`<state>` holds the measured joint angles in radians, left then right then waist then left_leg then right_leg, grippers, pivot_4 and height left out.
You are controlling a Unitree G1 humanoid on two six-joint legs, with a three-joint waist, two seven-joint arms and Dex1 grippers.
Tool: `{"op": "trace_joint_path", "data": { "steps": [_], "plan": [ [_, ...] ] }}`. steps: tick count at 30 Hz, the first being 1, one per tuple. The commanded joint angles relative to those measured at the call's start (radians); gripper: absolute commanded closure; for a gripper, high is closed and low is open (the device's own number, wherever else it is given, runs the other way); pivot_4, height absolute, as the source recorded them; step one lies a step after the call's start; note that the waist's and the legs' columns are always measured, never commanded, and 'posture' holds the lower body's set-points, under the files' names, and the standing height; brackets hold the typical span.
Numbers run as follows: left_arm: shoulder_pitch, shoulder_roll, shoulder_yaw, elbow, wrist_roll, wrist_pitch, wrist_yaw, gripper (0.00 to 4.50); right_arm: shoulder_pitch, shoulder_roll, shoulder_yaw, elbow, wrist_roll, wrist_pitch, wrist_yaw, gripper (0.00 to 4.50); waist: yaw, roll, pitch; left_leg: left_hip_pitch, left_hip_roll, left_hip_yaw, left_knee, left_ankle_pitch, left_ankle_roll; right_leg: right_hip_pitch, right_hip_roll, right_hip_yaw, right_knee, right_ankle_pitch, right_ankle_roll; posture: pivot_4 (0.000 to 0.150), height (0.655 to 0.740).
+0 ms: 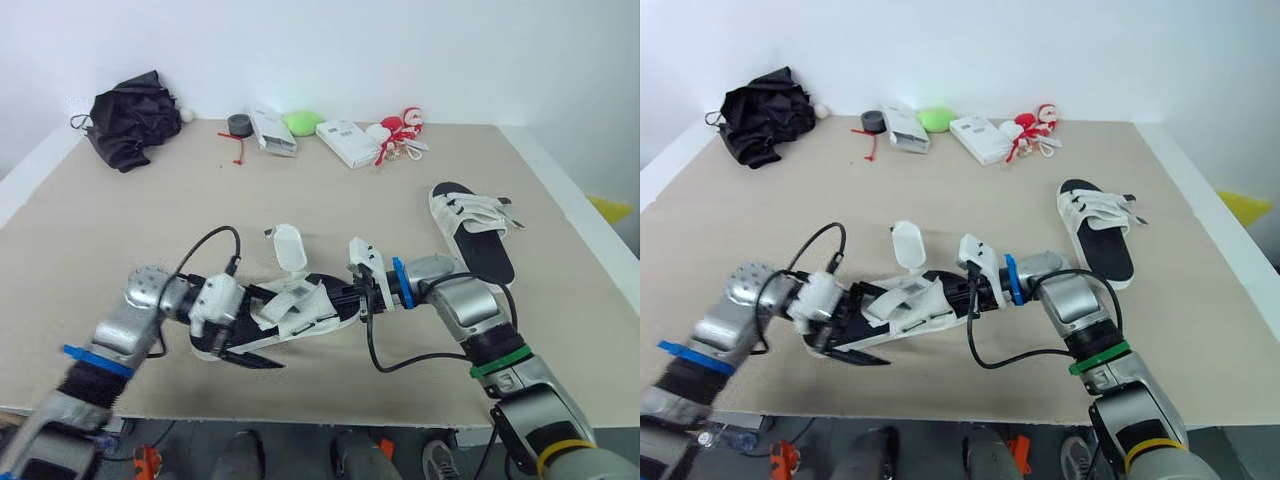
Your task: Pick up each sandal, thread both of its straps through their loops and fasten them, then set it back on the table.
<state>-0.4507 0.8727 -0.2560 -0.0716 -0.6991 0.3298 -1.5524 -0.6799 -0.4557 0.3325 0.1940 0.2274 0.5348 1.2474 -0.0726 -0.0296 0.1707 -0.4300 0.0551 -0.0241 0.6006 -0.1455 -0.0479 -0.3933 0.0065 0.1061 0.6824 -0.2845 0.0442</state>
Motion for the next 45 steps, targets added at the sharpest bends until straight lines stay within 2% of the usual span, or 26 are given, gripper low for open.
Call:
{"op": "trace_joint_path", "data": {
  "steps": [1, 2, 4, 9, 14, 16, 22, 25, 30, 35, 39, 42, 45],
  "plan": [
    [-0.029, 0.191, 0.014, -0.148, -0.194, 0.418, -0.037, 0.26, 0.011, -0.015, 0.029, 0.042, -0.032, 0.01, 0.004, 4.5, 0.0, 0.0, 0.001, 0.0, -0.001, -0.002, 0.0, 0.0, 0.0, 0.001, 0.0, -0.001, 0.0, -0.002, -0.001, 0.15, 0.738],
    [-0.026, 0.248, 0.013, -0.167, -0.201, 0.451, -0.051, 0.26, 0.009, -0.015, 0.03, 0.044, -0.032, 0.009, 0.007, 4.5, -0.003, -0.002, 0.004, 0.0, -0.001, -0.002, 0.0, -0.001, -0.001, 0.001, 0.0, -0.001, 0.0, -0.002, -0.001, 0.15, 0.738],
    [-0.024, 0.298, 0.027, -0.172, -0.183, 0.485, -0.062, 0.26, 0.005, -0.015, 0.033, 0.048, -0.032, 0.006, 0.011, 4.5, -0.004, -0.001, 0.005, 0.0, 0.0, -0.002, 0.0, -0.001, -0.002, 0.001, 0.001, -0.001, -0.001, -0.003, -0.004, 0.15, 0.738],
    [-0.034, 0.279, 0.107, -0.115, -0.128, 0.47, -0.009, 0.26, -0.003, -0.012, 0.039, 0.059, -0.033, 0.0, 0.017, 4.5, -0.002, -0.002, 0.006, 0.001, 0.001, -0.002, 0.0, -0.002, -0.003, 0.001, 0.001, -0.002, -0.001, -0.006, -0.01, 0.15, 0.738],
    [-0.014, 0.255, 0.217, -0.157, -0.286, 0.612, 0.015, 0.26, -0.008, -0.011, 0.042, 0.068, -0.033, -0.007, 0.021, 4.5, -0.002, -0.003, 0.006, 0.0, 0.002, -0.002, 0.0, -0.002, -0.003, 0.0, 0.002, -0.002, -0.001, -0.006, -0.01, 0.15, 0.738],
    [0.032, 0.246, 0.219, -0.211, -0.293, 0.629, 0.037, 0.26, -0.012, -0.009, 0.043, 0.073, -0.034, -0.009, 0.024, 4.5, -0.003, -0.003, 0.006, 0.0, 0.002, -0.002, 0.0, -0.002, -0.004, 0.0, 0.002, -0.002, -0.001, -0.006, -0.01, 0.15, 0.738],
    [0.218, 0.296, 0.136, -0.33, -0.116, 0.526, 0.052, 0.26, -0.019, -0.006, 0.045, 0.081, -0.036, -0.015, 0.025, 4.5, -0.002, -0.003, 0.006, 0.0, 0.003, -0.001, 0.0, -0.003, -0.005, 0.0, 0.003, -0.001, -0.001, -0.004, -0.007, 0.15, 0.738],
    [0.274, 0.315, 0.117, -0.345, -0.057, 0.481, 0.047, 0.26, -0.017, -0.007, 0.045, 0.08, -0.035, -0.014, 0.026, 4.5, -0.002, -0.004, 0.006, 0.001, 0.005, 0.001, 0.0, -0.003, -0.005, -0.001, 0.004, 0.001, -0.001, -0.006, -0.013, 0.15, 0.738],
    [0.238, 0.18, 0.077, -0.23, 0.09, 0.371, 0.181, 0.26, -0.012, -0.004, 0.047, 0.078, -0.034, -0.013, 0.024, 4.5, -0.002, -0.003, 0.006, 0.002, 0.005, 0.004, 0.0, -0.003, -0.005, 0.0, 0.003, 0.003, -0.001, -0.006, -0.013, 0.15, 0.738],
    [0.144, 0.078, 0.083, -0.097, 0.163, 0.347, 0.275, 0.26, -0.015, -0.003, 0.045, 0.075, -0.033, -0.009, 0.022, 4.5, 0.0, -0.005, 0.006, 0.002, 0.005, 0.004, 0.001, -0.003, -0.005, 0.0, 0.004, 0.004, 0.0, -0.005, -0.013, 0.15, 0.738],
    [0.11, 0.053, 0.091, -0.094, 0.125, 0.385, 0.251, 0.26, -0.009, -0.009, 0.043, 0.068, -0.032, -0.006, 0.02, 4.5, 0.0, -0.005, 0.006, 0.002, 0.005, 0.005, 0.001, -0.003, -0.005, -0.001, 0.004, 0.004, 0.0, -0.003, -0.011, 0.15, 0.738],
    [0.116, 0.056, 0.126, -0.158, 0.009, 0.465, 0.188, 0.26, -0.005, -0.011, 0.041, 0.062, -0.031, -0.003, 0.019, 4.5, -0.001, -0.005, 0.006, 0.002, 0.005, 0.005, 0.001, -0.003, -0.005, -0.001, 0.004, 0.004, 0.0, -0.001, -0.007, 0.15, 0.738],
    [0.11, 0.105, 0.175, -0.244, -0.174, 0.614, 0.111, 0.26, -0.004, -0.013, 0.04, 0.06, -0.031, -0.001, 0.02, 4.5, -0.001, -0.005, 0.006, 0.0, 0.006, 0.004, 0.001, -0.003, -0.005, -0.003, 0.004, 0.004, 0.0, -0.001, -0.007, 0.15, 0.738]
  ]
}}
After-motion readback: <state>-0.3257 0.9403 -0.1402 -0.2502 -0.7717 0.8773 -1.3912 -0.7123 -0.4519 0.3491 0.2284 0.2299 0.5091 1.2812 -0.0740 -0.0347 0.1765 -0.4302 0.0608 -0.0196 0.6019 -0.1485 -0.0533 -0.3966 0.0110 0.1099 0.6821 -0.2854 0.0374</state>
